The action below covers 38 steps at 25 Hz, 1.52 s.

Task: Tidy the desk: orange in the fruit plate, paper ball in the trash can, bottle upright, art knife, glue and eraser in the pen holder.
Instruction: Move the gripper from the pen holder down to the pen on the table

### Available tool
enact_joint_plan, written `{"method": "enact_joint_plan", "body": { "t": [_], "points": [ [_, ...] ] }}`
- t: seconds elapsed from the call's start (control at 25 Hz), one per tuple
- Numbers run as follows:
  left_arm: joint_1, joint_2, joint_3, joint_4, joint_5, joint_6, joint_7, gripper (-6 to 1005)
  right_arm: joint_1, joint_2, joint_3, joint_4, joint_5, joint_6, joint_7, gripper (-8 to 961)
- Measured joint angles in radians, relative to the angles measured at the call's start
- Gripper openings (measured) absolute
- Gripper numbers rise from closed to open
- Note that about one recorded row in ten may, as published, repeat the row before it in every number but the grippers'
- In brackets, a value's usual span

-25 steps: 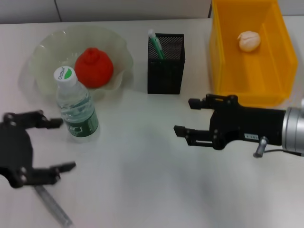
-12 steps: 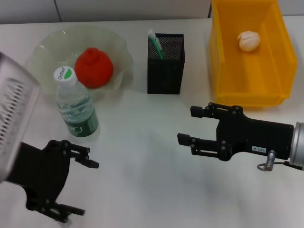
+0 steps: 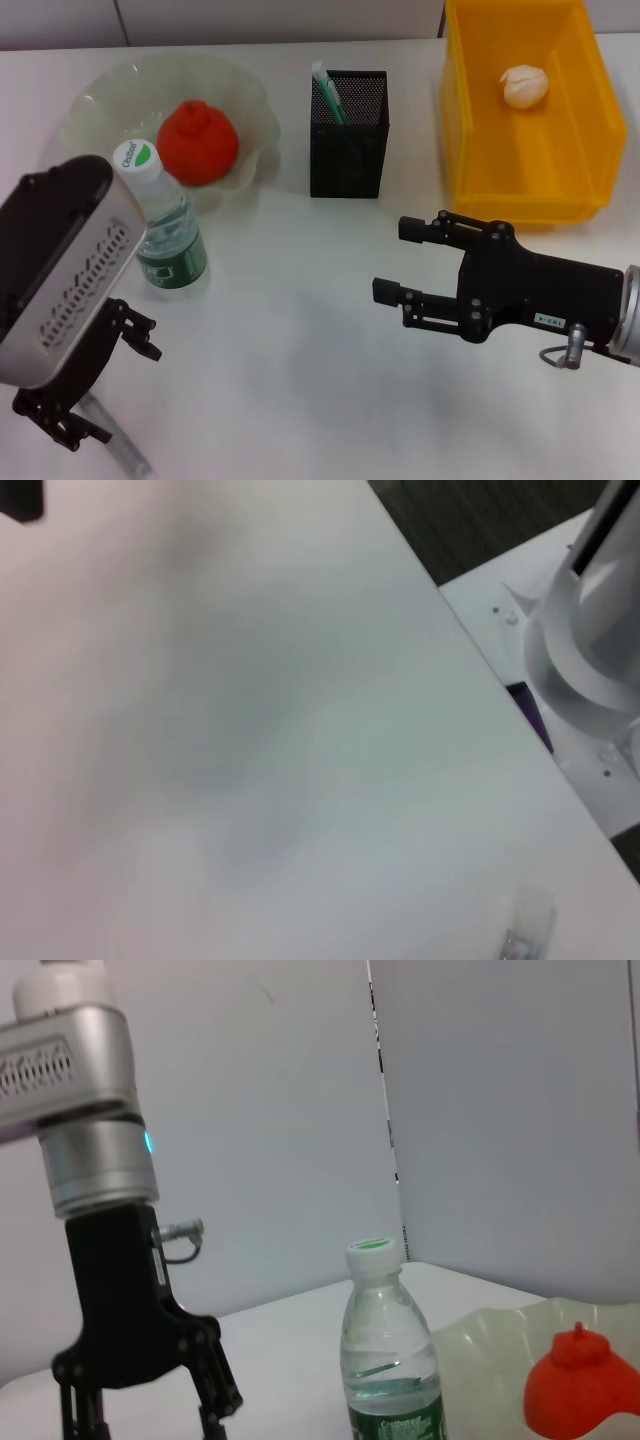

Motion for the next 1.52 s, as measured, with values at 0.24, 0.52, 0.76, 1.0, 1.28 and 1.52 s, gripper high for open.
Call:
{"method": "enact_joint_plan", "body": {
  "t": [0.24,0.52,0.76,1.0,1.28,1.52],
  "points": [
    [-0.005,0.000,0.055,-0.083,0.030,-0.040,0.025,793,0.002,-0.001,0.001,0.013,0.001,-0.004,-0.008,751],
    [-0.026,-0.011,0.144,-0.133,0.051,-0.067,0.040,791,0.009,-0.001,0.001,0.015,0.002,-0.006,-0.004,751],
    [-0.061,-0.024,0.220,-0.153,0.083,-0.087,0.035,790,0.012,-0.002,0.003,0.016,0.007,-0.020,0.007,750],
    [-0.070,-0.027,0.249,-0.166,0.117,-0.089,0.028,789,0.011,-0.002,0.047,0.028,0.013,-0.063,0.011,750],
    [-0.071,-0.030,0.278,-0.165,0.136,-0.090,0.013,788,0.012,-0.002,0.058,0.032,0.013,-0.079,0.014,751],
    [-0.072,-0.035,0.286,-0.160,0.130,-0.082,0.013,727,0.011,-0.002,0.057,0.033,0.012,-0.080,0.014,749]
  ]
}}
